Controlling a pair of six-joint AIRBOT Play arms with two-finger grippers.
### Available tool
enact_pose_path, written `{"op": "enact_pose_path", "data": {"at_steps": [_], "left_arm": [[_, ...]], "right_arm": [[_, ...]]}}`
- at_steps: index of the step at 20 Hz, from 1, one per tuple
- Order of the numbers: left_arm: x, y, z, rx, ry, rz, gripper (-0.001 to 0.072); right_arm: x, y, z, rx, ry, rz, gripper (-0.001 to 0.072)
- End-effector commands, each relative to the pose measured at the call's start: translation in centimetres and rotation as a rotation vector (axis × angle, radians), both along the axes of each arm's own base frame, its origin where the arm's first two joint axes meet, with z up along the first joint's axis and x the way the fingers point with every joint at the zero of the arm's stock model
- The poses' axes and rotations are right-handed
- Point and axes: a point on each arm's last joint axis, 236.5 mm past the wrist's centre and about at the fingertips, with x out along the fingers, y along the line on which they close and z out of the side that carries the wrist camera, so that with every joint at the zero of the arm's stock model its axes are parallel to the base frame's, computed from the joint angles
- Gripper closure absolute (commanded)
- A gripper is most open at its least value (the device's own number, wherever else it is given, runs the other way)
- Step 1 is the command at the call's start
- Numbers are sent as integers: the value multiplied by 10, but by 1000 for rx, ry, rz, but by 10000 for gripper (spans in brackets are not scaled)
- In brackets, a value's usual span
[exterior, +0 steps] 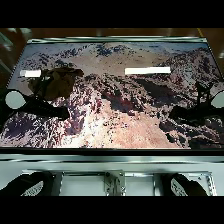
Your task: Fold the shirts.
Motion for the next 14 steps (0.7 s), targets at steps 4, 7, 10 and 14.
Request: {"op": "enact_pose_path", "data": {"at_steps": [4, 7, 10, 14], "left_arm": [[89, 22, 10, 13, -240, 159, 51], [180, 90, 29, 88, -317, 310, 49], [241, 133, 2, 58, -214, 413, 45], [284, 169, -60, 47, -124, 513, 45]], "right_arm": [[13, -2, 3, -6, -58, -8, 39], [17, -3, 4, -9, -75, -11, 39], [23, -4, 6, -12, -101, -17, 39], [29, -5, 7, -15, -125, -22, 40]]}}
